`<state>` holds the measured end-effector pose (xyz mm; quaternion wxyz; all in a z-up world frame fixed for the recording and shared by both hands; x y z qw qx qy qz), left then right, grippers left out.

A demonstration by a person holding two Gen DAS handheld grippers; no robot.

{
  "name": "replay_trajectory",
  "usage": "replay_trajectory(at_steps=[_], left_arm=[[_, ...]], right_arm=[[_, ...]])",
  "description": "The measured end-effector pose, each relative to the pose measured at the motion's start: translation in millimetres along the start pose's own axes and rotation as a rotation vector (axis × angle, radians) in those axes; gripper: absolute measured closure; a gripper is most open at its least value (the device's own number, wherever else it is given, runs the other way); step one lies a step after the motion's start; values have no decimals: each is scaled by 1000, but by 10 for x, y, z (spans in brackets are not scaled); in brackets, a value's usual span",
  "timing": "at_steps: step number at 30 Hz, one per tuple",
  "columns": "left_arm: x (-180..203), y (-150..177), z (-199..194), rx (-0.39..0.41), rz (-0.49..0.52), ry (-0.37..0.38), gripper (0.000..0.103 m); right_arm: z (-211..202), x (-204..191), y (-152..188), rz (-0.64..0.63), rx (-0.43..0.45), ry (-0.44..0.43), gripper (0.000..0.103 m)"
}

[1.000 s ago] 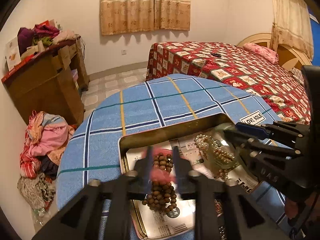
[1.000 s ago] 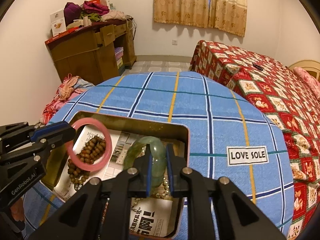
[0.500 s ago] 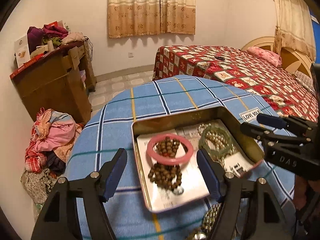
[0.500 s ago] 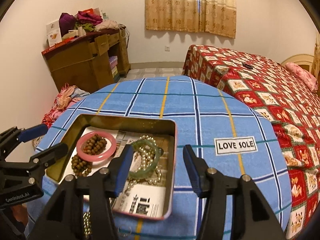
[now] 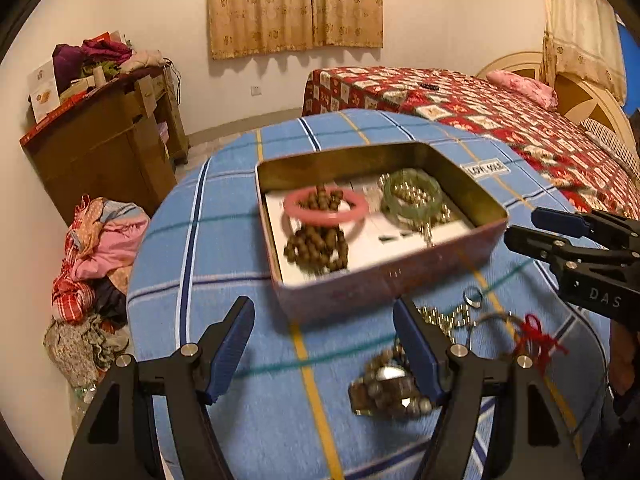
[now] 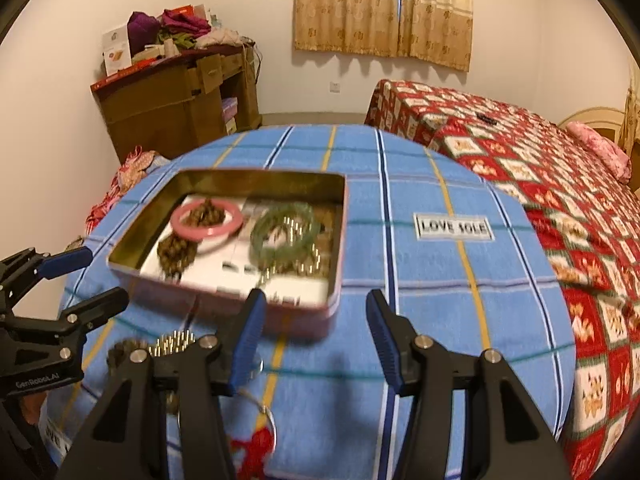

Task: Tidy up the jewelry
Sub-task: 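Move both open grippers back to the remaining jewelry on the cloth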

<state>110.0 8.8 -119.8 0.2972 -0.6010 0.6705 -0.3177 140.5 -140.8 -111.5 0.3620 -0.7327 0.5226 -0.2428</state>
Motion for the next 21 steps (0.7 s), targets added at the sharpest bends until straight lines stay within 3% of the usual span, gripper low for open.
replay_trajectory(at_steps=[8, 21], left_arm=[[120, 144, -41, -11, 16, 6, 31], [167, 333, -188, -16, 1, -12, 31]], right_arm=[[-128, 43, 303, 16, -40, 0, 48], [-344, -213, 634, -33, -63, -62, 48]])
Point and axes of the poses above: each gripper's, at about its wrist camera, not at the fingertips, and z roughly the way its jaws point, x to its right, y to its underside, the point moved 7 cm from there along z, roughly the way its jaws point, and after that the axes turned 7 degrees about x, right-handed, at the moved point
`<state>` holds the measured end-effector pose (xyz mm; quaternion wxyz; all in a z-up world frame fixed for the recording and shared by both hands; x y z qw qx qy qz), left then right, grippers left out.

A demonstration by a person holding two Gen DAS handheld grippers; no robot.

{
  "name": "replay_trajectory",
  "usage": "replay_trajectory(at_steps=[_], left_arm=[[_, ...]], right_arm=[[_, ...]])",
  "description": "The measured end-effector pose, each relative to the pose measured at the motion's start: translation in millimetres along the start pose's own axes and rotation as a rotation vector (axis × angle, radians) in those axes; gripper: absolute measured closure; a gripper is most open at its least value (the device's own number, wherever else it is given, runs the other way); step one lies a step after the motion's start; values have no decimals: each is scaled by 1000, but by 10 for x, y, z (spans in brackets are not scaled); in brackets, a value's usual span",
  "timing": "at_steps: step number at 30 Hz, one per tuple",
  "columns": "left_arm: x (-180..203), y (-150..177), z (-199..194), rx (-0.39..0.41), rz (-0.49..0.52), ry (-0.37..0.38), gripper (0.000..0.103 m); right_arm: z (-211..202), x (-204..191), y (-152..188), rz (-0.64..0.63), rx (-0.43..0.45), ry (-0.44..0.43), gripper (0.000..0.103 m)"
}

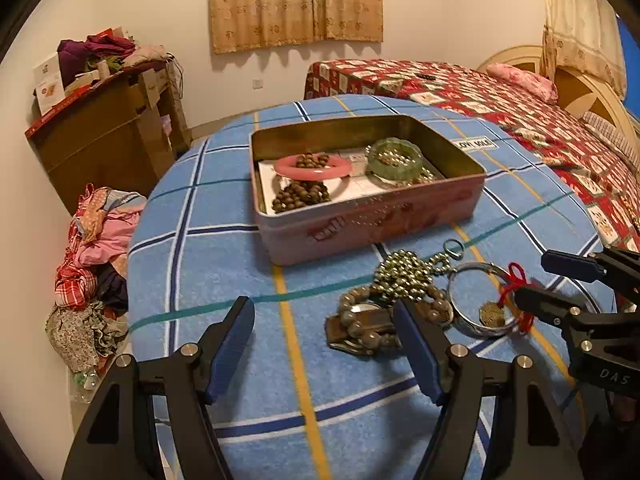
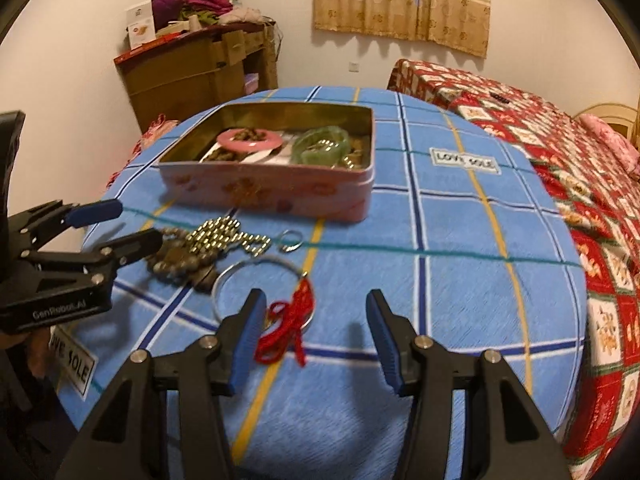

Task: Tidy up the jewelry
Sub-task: 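Move both open grippers back to the remaining jewelry on the cloth, then grasp the gold bead chain with the left gripper while the right gripper grasps the red-tassel keyring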

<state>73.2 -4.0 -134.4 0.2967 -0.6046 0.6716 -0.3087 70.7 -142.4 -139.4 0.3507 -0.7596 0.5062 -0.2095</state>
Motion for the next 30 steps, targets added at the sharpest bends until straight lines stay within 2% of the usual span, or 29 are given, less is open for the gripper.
replay_trajectory(at_steps=[3, 8, 11, 12, 13, 14, 17, 21, 30], left_arm=[[30, 26, 22, -12, -1, 11, 31], [6, 72, 53, -34, -35, 31, 34], [8, 86, 60, -43, -62, 68, 49], [23, 95, 61, -47, -55, 69, 65], [49, 103, 65, -50, -55, 88, 71], [65, 105, 57, -49, -53, 90, 73], [112, 105, 44, -50, -31, 102, 89], [91, 93, 16, -44, -18, 101, 95], [-31, -144, -203, 20, -37, 104, 96]], right_arm=[[-11, -5, 17, 5, 1, -9, 55], [-7, -27, 41, 12, -8, -34, 72], [9, -34, 61, 17, -16, -47, 79], [10, -41, 65, 16, -17, -51, 81], [11, -56, 72, 14, -20, -56, 85], [18, -75, 80, 10, -23, -64, 87], [9, -110, 94, 0, -22, -72, 88], [-14, -114, 84, 11, -11, -85, 92], [-121, -112, -4, 31, 27, -101, 93]])
Point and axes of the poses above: each gripper's, at about its wrist camera, not at the fingertips, and z roughly the way its jaws point, x to its right, y to its underside, the point moved 7 cm from there along z, roughly the way its jaws point, and after that the axes turned 7 degrees about x, right-handed, at the moved point
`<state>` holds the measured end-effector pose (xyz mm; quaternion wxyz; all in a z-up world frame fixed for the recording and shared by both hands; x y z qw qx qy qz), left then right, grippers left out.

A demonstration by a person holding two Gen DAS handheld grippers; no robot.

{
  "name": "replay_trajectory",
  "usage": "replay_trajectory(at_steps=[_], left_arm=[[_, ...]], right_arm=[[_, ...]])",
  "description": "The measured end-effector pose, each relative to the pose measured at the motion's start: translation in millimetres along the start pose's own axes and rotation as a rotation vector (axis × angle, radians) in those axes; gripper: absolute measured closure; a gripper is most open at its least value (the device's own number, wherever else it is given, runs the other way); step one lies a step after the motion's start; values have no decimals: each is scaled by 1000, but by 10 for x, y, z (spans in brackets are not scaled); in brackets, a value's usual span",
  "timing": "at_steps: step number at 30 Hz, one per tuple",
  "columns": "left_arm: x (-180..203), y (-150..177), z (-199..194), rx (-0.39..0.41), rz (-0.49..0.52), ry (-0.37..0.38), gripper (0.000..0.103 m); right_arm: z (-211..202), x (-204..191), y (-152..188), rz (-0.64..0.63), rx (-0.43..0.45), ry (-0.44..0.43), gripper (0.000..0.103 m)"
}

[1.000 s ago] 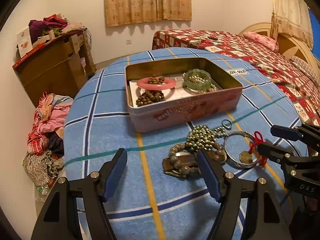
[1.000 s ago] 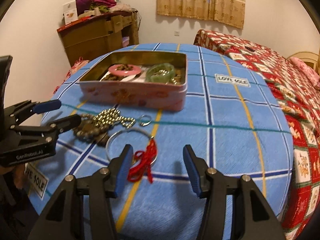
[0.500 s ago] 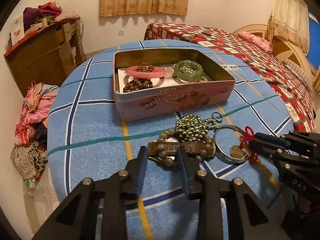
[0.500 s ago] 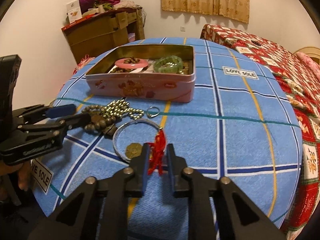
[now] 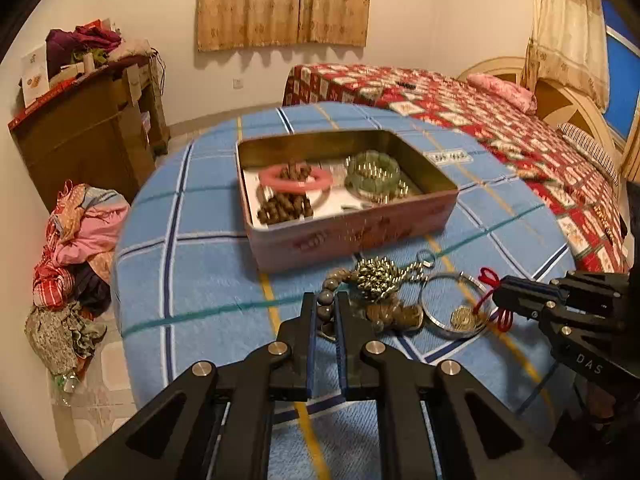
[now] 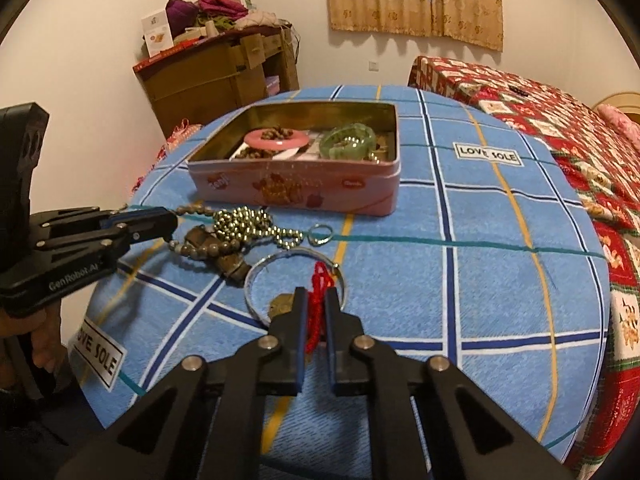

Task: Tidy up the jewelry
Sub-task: 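Grasp the gold bead chain with the left gripper while the right gripper grasps the red-tassel keyring, then lift the bead chain and keyring with both grippers over the tin box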

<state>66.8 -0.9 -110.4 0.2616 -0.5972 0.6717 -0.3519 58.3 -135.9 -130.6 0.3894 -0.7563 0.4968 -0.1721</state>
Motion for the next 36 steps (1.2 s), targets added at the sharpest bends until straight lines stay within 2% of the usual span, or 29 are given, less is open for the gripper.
replay_trajectory(at_steps=[8, 36], left_arm=[[23, -192, -200, 58, 1, 15, 96], [-50, -344, -230, 87, -16, -13, 95]], right_arm=[[-95, -8, -124, 8, 38, -6, 93], [-220, 55, -512, 3, 124, 8, 93]])
Point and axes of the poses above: each gripper's, at about its wrist camera, not at the fingertips, and z roughly the way its jaws point, x to its right, y to its underside, the point moved 7 cm from there along z, roughly the way its jaws point, and after that the axes turned 7 degrees about x, right-handed, at the moved point
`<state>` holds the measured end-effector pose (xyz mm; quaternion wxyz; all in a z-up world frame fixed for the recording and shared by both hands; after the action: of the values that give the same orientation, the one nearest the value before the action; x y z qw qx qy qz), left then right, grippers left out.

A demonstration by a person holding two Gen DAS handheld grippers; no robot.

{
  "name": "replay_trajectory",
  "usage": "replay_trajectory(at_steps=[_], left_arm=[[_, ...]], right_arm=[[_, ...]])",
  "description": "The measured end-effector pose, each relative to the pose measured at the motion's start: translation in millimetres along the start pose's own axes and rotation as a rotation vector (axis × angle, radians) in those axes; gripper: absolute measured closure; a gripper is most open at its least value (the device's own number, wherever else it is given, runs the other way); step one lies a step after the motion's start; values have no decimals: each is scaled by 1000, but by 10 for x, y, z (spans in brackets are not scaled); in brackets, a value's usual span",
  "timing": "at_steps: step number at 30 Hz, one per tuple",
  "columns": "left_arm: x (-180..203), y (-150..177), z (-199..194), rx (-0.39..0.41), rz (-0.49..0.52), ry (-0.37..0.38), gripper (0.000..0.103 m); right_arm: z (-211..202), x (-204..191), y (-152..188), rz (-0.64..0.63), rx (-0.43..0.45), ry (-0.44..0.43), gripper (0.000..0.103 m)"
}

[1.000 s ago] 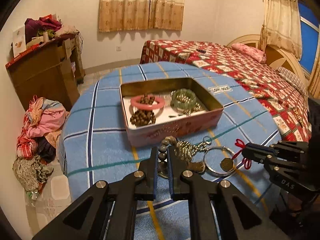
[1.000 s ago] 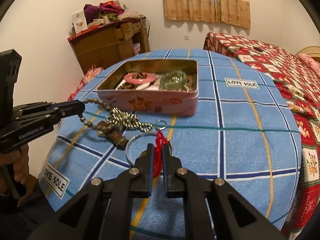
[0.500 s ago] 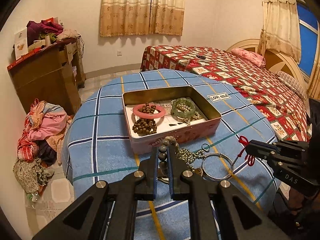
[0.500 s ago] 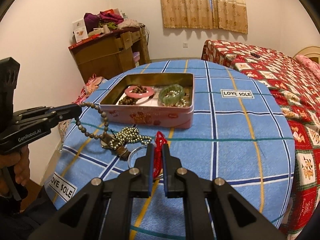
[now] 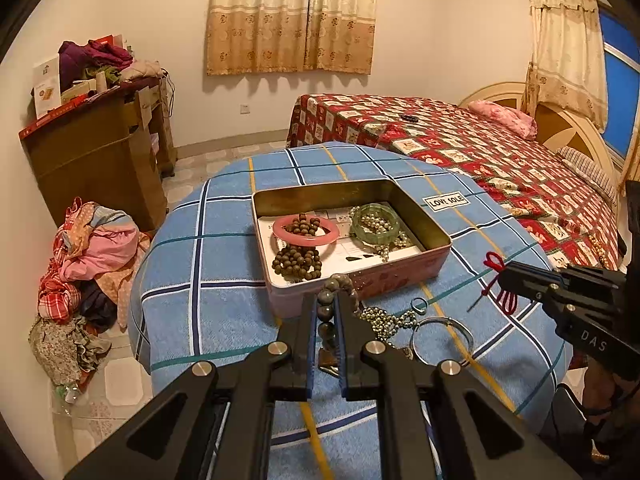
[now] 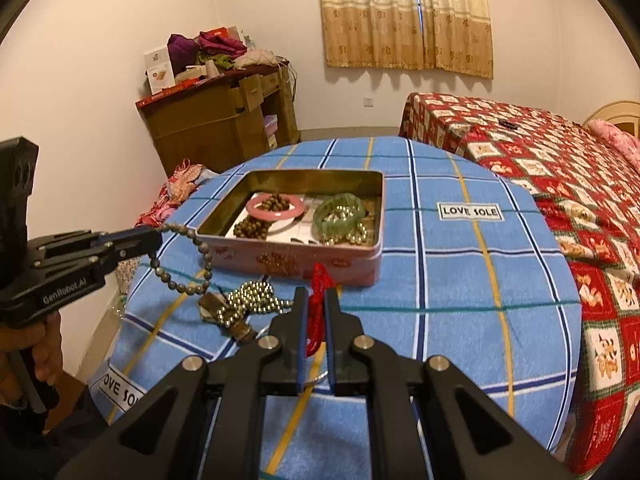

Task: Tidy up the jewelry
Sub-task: 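Lift the bead chain and keyring with both grippers over the tin box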

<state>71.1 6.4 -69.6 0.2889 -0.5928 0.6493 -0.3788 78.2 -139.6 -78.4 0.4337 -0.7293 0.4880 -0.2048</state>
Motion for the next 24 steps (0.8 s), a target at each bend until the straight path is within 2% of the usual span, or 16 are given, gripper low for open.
replay_trajectory(at_steps=[24], left_arm=[[-61, -392, 111, 55, 1, -26, 95]], right_arm=[[208, -1, -405, -30, 36, 3, 93]])
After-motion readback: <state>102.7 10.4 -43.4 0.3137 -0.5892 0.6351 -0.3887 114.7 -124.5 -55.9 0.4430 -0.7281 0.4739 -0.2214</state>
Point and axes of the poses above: each gripper's, at about its wrist camera, not at the fingertips, and z roughly the way its jaws point, x to its right, y to its underside, the point moved 7 cm from there along z, roughly the way its jaws point, and after that the axes turned 7 degrees about x, right-handed, at the moved point
